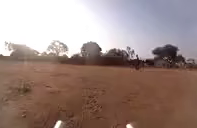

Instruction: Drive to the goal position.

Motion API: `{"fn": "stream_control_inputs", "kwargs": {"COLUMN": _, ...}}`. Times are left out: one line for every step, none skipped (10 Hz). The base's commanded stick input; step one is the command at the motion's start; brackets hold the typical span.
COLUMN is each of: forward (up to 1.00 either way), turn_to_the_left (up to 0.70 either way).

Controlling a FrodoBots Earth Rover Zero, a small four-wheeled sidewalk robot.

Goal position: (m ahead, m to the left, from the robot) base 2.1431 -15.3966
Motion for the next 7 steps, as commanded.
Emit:
{"fn": "stream_control_inputs", "kwargs": {"forward": 0.68, "turn_to_the_left": 0.00}}
{"fn": "stream_control_inputs", "kwargs": {"forward": 0.68, "turn_to_the_left": 0.00}}
{"fn": "stream_control_inputs", "kwargs": {"forward": 0.68, "turn_to_the_left": 0.00}}
{"fn": "stream_control_inputs", "kwargs": {"forward": 0.68, "turn_to_the_left": 0.00}}
{"fn": "stream_control_inputs", "kwargs": {"forward": 0.68, "turn_to_the_left": 0.00}}
{"fn": "stream_control_inputs", "kwargs": {"forward": 0.68, "turn_to_the_left": 0.00}}
{"fn": "stream_control_inputs", "kwargs": {"forward": 0.68, "turn_to_the_left": 0.00}}
